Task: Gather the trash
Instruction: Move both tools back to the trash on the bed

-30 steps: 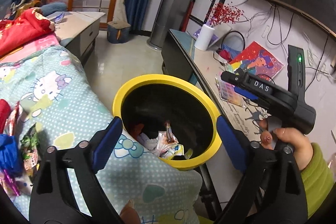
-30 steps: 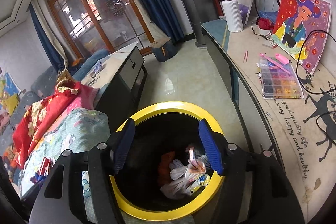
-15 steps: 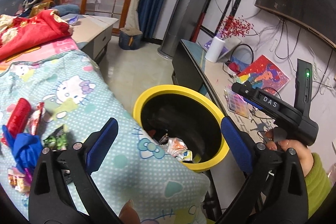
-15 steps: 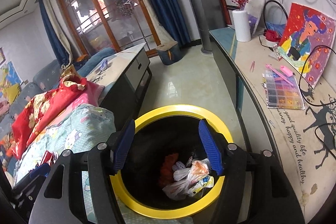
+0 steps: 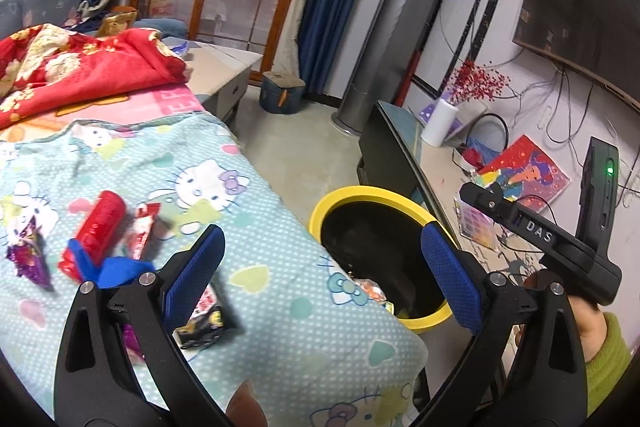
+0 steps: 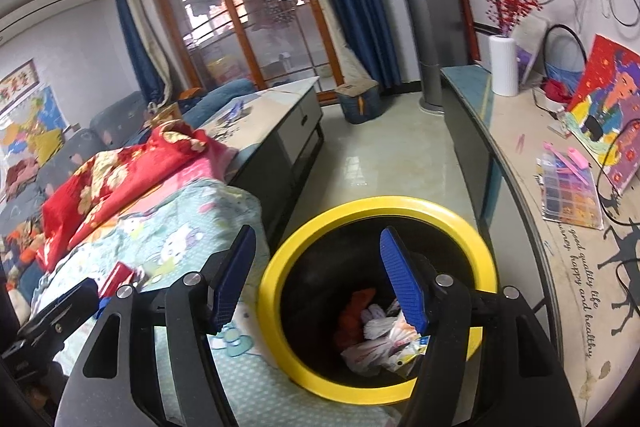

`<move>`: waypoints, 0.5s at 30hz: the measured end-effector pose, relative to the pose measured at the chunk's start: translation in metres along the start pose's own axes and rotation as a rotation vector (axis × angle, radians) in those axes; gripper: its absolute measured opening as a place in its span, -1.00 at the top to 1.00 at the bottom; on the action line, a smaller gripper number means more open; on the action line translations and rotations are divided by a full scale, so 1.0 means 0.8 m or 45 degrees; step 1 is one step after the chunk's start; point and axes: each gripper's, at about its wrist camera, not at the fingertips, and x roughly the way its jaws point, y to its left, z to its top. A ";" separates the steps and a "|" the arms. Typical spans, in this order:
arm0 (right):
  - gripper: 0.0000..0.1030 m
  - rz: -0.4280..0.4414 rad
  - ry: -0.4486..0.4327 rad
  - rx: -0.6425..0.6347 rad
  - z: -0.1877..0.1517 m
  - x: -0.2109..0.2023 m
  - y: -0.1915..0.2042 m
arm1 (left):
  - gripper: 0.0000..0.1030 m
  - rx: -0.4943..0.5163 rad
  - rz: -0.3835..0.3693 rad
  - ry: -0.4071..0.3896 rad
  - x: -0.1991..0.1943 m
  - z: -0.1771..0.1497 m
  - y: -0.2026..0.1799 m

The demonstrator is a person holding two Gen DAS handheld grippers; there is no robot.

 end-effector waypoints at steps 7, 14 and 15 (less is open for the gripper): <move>-0.25 0.073 0.011 -0.080 -0.006 -0.003 0.043 | -0.76 -0.004 0.053 -0.050 -0.018 0.002 0.018; -0.26 0.133 0.028 -0.156 -0.014 -0.005 0.080 | -0.76 -0.035 0.089 -0.083 -0.032 0.004 0.039; -0.26 0.139 0.030 -0.165 -0.015 -0.006 0.084 | -0.76 -0.042 0.098 -0.089 -0.033 0.005 0.043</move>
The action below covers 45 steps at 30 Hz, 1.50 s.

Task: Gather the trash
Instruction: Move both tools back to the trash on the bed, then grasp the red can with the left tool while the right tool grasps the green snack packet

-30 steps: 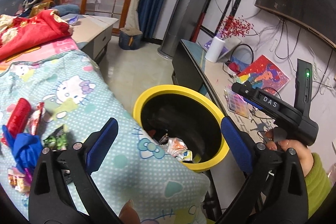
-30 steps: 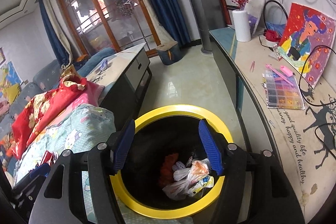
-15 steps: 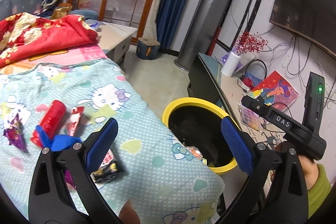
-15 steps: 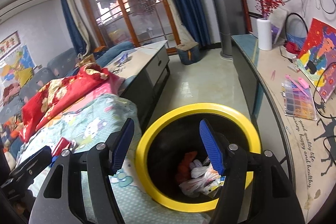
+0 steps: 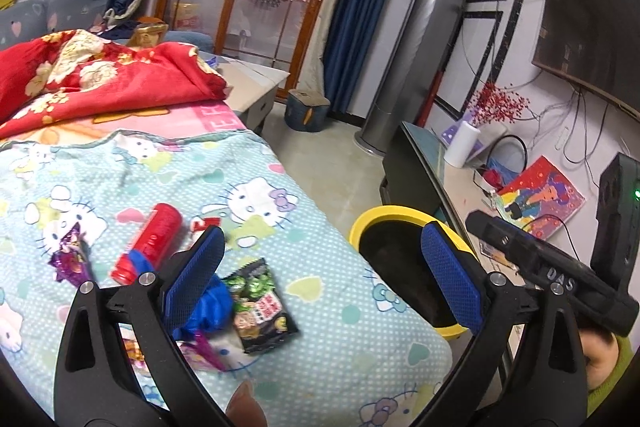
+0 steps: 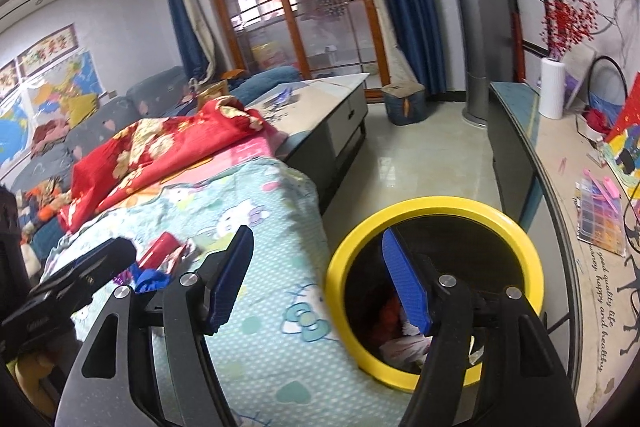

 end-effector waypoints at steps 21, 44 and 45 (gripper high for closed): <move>-0.26 0.191 0.096 -0.209 -0.025 0.014 0.107 | -0.76 -0.193 0.160 -0.055 -0.024 0.025 0.100; -0.19 0.213 0.285 -0.300 -0.056 0.082 0.147 | 0.12 -0.232 0.206 0.254 0.044 0.029 0.181; -0.19 0.209 0.290 -0.297 -0.058 0.086 0.145 | 0.12 -0.218 0.194 0.282 0.053 0.030 0.180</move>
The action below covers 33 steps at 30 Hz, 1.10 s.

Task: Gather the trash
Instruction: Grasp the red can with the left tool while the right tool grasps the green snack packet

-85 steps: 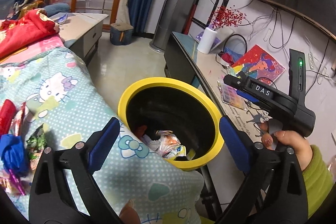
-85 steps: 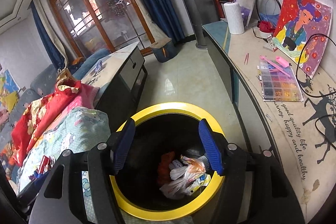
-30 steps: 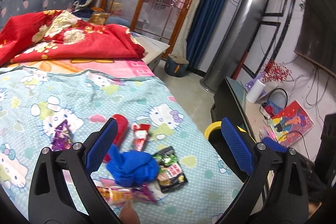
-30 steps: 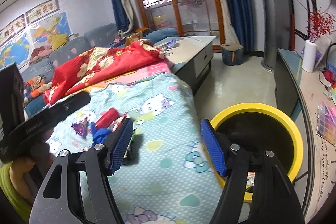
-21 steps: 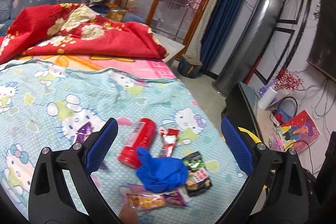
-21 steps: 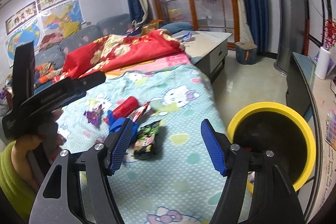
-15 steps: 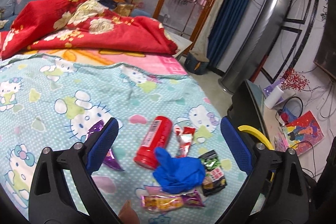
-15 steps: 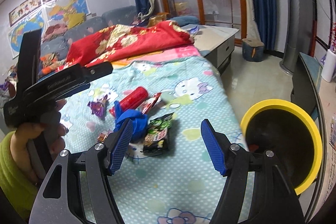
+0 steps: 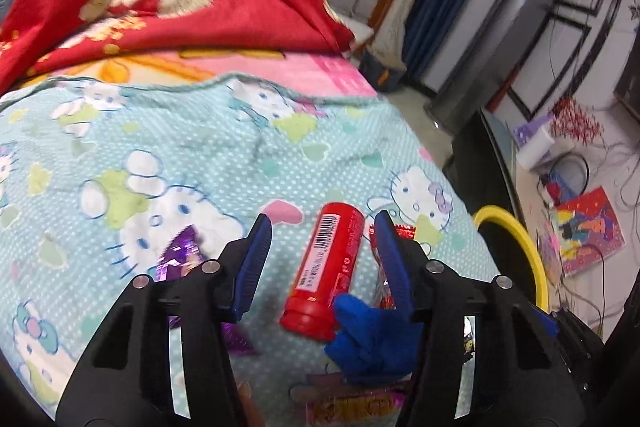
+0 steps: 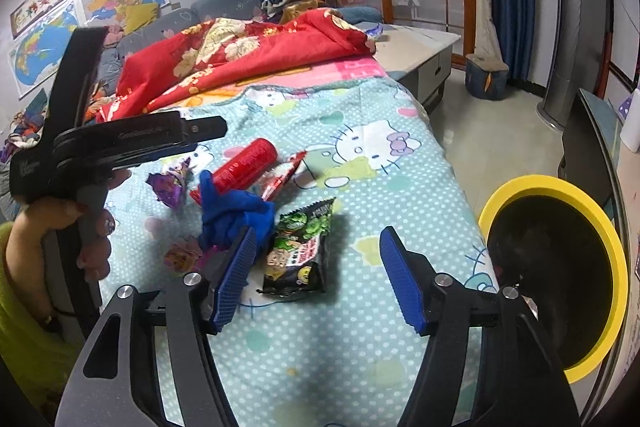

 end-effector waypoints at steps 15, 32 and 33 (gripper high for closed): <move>0.04 0.061 0.124 0.060 -0.015 0.042 -0.012 | 0.20 0.029 -0.001 0.218 0.060 0.000 0.002; 0.77 0.116 0.114 0.057 -0.024 0.033 -0.011 | 0.55 0.104 0.040 0.261 0.068 0.003 -0.011; 0.77 0.114 0.109 0.053 -0.024 0.031 -0.011 | 0.55 0.080 0.020 0.251 0.064 0.003 -0.008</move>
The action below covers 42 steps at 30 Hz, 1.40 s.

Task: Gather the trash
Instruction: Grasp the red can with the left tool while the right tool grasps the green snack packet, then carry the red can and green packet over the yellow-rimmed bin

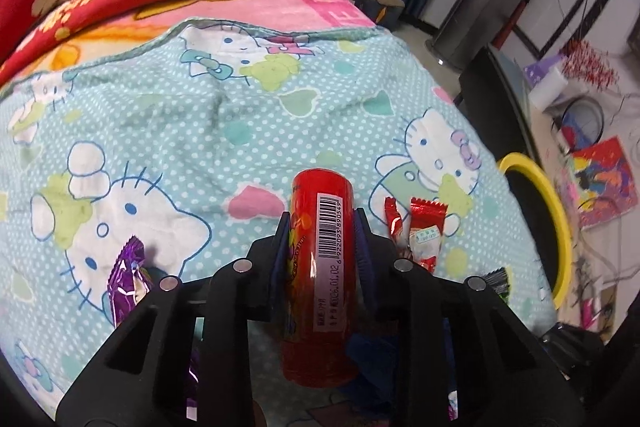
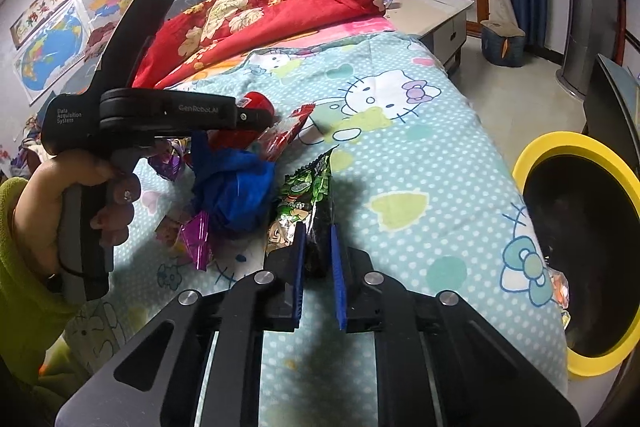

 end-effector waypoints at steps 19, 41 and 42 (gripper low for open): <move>0.82 -0.049 -0.120 -0.021 0.007 -0.037 0.000 | 0.55 -0.139 -0.164 -0.296 -0.105 -0.001 0.017; 0.83 -0.103 -0.278 0.037 0.032 -0.094 -0.030 | 0.55 0.004 -0.259 -0.378 -0.143 -0.017 -0.055; 0.83 -0.107 -0.284 0.042 0.033 -0.096 -0.033 | 0.55 0.016 -0.262 -0.374 -0.142 -0.018 -0.061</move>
